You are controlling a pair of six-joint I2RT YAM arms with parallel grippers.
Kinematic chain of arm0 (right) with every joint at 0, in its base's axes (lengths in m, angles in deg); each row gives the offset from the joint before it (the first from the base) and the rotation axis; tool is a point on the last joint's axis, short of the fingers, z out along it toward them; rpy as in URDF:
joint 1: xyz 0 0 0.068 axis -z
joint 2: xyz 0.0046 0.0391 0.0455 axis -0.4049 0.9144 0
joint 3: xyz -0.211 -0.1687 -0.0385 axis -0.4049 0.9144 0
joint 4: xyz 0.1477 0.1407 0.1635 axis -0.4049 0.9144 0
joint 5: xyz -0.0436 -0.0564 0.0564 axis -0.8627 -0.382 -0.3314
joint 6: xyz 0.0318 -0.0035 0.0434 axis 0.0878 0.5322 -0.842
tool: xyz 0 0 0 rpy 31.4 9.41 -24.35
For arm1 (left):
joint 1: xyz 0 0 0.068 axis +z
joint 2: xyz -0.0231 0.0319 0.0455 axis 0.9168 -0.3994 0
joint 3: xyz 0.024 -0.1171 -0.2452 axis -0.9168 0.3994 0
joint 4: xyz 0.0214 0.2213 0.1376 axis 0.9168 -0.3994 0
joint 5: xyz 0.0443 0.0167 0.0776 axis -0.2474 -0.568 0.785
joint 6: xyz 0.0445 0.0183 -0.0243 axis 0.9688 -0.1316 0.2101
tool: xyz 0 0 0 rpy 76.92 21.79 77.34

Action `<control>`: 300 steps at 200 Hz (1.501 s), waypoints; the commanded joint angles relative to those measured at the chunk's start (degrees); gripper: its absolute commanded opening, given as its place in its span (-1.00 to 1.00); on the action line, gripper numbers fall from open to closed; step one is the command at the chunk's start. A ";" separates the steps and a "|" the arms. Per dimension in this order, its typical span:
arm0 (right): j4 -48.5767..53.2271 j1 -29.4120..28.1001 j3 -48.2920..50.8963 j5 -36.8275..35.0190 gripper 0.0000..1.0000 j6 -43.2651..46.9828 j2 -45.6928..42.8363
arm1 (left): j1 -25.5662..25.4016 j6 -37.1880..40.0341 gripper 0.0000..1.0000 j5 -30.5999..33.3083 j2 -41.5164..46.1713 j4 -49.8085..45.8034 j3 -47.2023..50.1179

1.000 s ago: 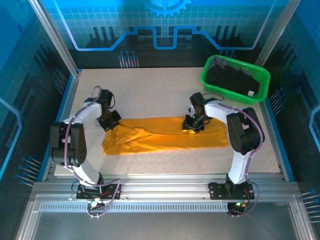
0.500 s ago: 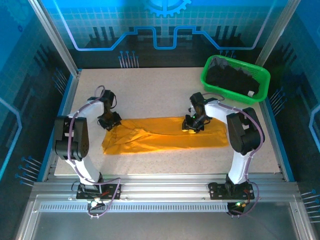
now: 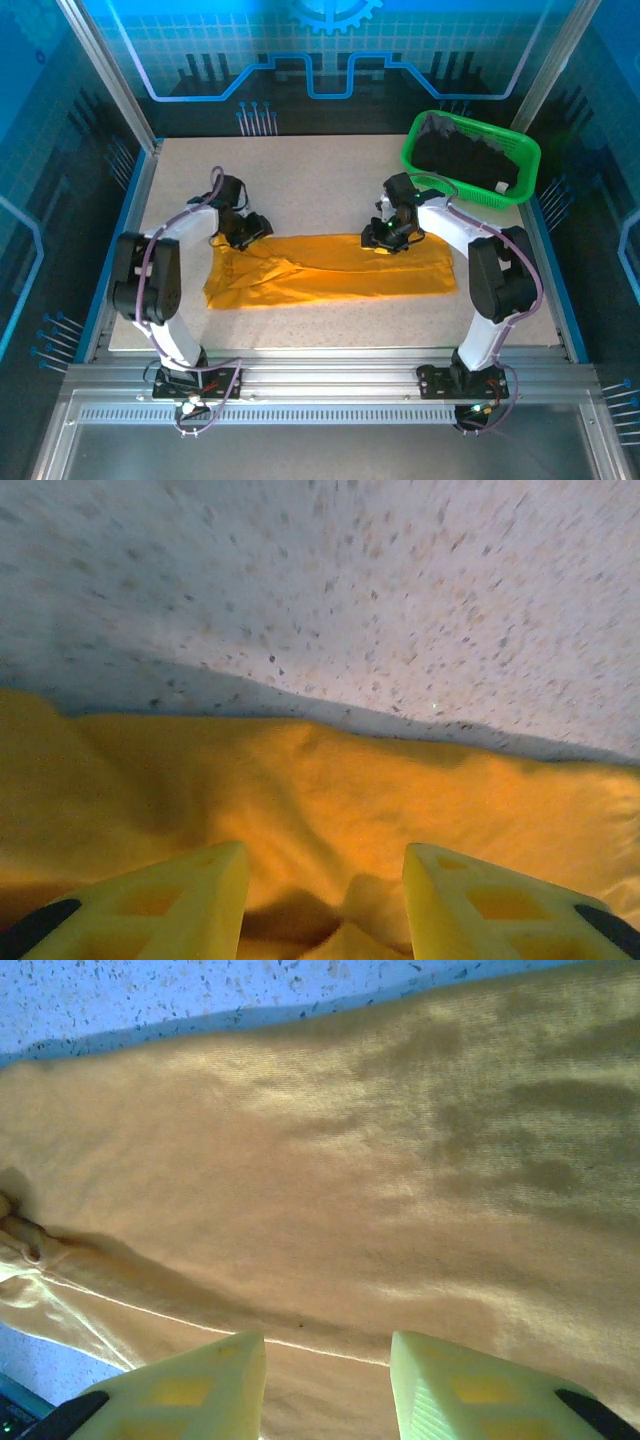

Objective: Fold and stack the t-shirts

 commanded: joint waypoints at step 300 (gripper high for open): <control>-2.25 0.02 5.21 1.89 -0.21 -1.23 -3.64 | -16.07 -10.54 -0.19 -10.36 22.26 7.15 28.02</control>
